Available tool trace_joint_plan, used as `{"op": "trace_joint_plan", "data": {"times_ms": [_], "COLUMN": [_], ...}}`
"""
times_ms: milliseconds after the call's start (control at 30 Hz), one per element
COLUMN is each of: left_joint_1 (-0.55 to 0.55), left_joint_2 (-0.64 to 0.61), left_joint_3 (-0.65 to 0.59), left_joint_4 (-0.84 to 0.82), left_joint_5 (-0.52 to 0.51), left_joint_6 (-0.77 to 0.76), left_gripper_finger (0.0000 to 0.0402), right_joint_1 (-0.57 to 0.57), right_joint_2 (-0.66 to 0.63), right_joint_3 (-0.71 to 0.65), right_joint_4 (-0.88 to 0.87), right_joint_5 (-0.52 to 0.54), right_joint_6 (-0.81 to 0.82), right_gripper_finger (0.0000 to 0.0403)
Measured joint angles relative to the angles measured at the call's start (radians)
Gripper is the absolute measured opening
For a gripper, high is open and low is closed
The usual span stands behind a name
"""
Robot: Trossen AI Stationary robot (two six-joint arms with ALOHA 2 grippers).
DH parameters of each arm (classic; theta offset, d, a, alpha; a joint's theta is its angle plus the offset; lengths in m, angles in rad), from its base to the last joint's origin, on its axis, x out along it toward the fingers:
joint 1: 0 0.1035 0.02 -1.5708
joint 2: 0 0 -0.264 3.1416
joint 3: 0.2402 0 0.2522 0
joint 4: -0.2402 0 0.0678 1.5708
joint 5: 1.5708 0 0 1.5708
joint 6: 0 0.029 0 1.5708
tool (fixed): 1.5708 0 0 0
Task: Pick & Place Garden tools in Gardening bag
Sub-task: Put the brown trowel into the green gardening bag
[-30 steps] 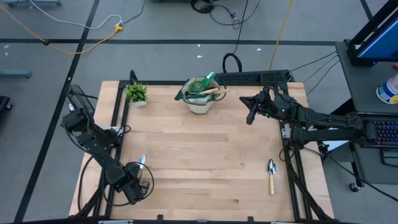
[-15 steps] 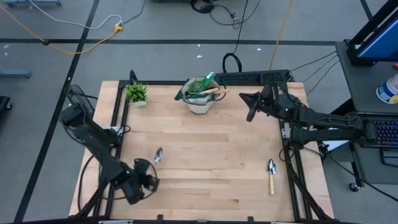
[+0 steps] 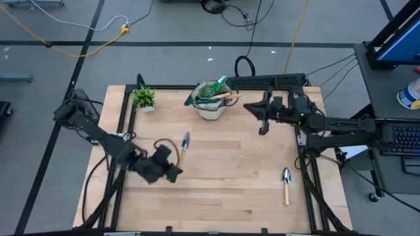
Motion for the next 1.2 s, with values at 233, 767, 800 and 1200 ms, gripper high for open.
{"op": "trace_joint_plan", "data": {"times_ms": [233,767,800,1200], "left_joint_1": [0.226,0.651,0.669,0.755], "left_joint_2": [-0.034,-0.019,-0.016,0.111], "left_joint_3": [0.0,0.001,0.001,0.002], "left_joint_4": [0.281,0.624,0.638,0.984], "left_joint_5": [0.183,0.57,0.588,0.661], "left_joint_6": [0.245,0.286,0.285,0.113], "left_gripper_finger": [0.0067,0.0067,0.0067,0.0067], "right_joint_1": [0.032,0.038,0.038,0.038], "right_joint_2": [0.125,0.164,0.164,0.168], "right_joint_3": [0.0,0.0,0.0,0.0], "right_joint_4": [0.112,0.114,0.115,0.213], "right_joint_5": [-0.096,0.052,0.065,0.068], "right_joint_6": [-0.236,-0.662,-0.689,-0.904], "right_gripper_finger": [0.0,0.0,0.0,0.003]}}
